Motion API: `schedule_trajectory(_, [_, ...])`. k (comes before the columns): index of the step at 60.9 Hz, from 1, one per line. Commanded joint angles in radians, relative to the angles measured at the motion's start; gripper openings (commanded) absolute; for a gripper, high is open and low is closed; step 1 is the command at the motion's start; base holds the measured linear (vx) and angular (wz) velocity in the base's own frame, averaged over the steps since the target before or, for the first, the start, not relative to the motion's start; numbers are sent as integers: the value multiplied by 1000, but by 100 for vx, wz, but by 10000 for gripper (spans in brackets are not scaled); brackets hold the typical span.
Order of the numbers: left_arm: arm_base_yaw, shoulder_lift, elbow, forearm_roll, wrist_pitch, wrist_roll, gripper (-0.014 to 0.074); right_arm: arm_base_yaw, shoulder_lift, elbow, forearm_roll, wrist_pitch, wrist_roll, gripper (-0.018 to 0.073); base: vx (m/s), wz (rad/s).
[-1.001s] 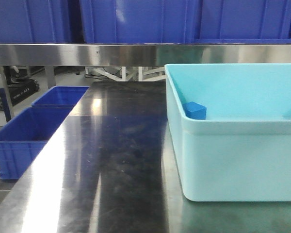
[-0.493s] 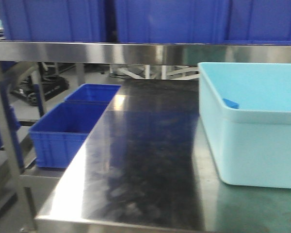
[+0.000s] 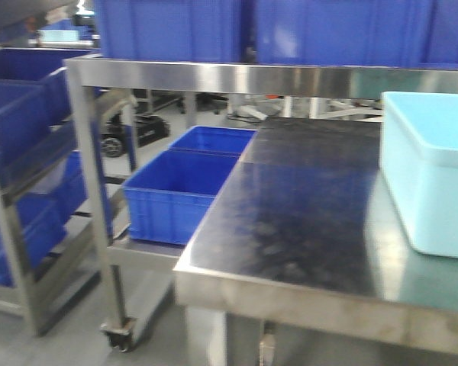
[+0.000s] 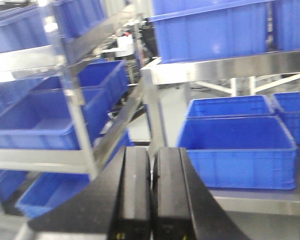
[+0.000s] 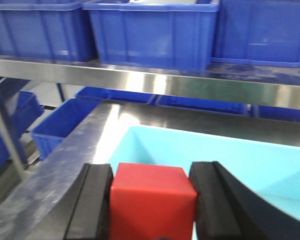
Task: Pick red cube and place on left shelf
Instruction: 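Turn the base away from the table, holding the cube in the right gripper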
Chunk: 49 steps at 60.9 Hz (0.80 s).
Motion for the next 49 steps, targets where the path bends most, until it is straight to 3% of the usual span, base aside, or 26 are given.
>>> schedule_trajectory(1, [-5,8,22,-5,-90,1,106,-5,3,-28,-13,-88,-8,57,-16,37])
schedule_trajectory(49, [-5,8,22,-5,-90,1,106,-5,3,-28,-13,-88,-8,57,-17,42])
